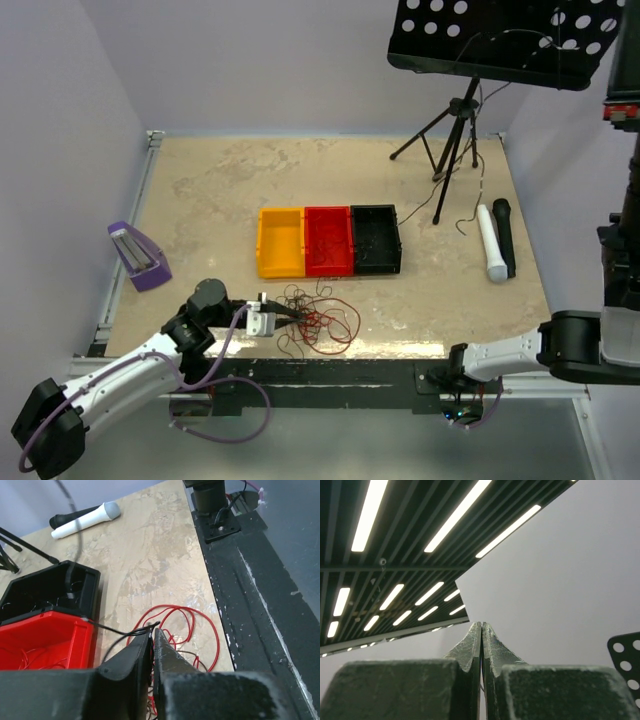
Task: Untangle the cables
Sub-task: Untie the cable.
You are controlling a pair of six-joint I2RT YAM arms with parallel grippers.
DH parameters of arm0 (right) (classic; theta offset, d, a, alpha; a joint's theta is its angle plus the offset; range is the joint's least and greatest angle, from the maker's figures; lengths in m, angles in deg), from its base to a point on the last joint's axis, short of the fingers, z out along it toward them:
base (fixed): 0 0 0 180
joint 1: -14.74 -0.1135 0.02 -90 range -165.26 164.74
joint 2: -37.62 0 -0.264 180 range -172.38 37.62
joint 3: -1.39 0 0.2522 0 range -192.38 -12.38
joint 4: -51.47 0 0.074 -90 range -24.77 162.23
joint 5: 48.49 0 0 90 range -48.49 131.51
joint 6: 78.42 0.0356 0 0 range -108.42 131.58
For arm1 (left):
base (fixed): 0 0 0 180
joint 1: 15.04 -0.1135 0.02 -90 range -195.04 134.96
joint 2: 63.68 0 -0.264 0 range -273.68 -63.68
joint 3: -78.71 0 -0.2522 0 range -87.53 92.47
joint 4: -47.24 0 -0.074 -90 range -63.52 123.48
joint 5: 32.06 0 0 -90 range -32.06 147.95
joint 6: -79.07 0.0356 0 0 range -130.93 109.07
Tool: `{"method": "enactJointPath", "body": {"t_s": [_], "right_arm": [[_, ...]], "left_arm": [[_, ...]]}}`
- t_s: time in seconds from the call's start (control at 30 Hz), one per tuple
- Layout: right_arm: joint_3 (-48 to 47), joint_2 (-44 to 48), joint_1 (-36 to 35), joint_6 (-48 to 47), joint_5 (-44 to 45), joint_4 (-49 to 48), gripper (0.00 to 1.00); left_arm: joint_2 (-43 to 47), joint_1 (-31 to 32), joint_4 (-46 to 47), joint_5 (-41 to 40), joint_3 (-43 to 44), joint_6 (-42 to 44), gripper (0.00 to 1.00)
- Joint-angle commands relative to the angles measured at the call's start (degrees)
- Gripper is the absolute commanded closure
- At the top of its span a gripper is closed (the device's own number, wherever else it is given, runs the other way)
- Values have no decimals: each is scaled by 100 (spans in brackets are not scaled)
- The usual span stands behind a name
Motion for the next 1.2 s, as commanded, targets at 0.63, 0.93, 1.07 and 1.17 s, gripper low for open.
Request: {"method": "enactJointPath", "body": {"t_s": [0.63,0.93,1.07,1.17], "right_arm": [[-137,348,-22,-1570,1152,-525,100],[549,418,-22,-3161,2419,-1719,100],[207,549,-22,-3031,2358,-1729,100],[110,681,-22,-2784,2138,-1624,100]], "left_arm": [[263,-503,-2571,-60,712,2506,100],[334,-741,-3851,-1168,1030,2896,100],[272,-785,-3666,-1116,907,2912,100],[219,-785,-3473,-1186,775,2983,100]]}}
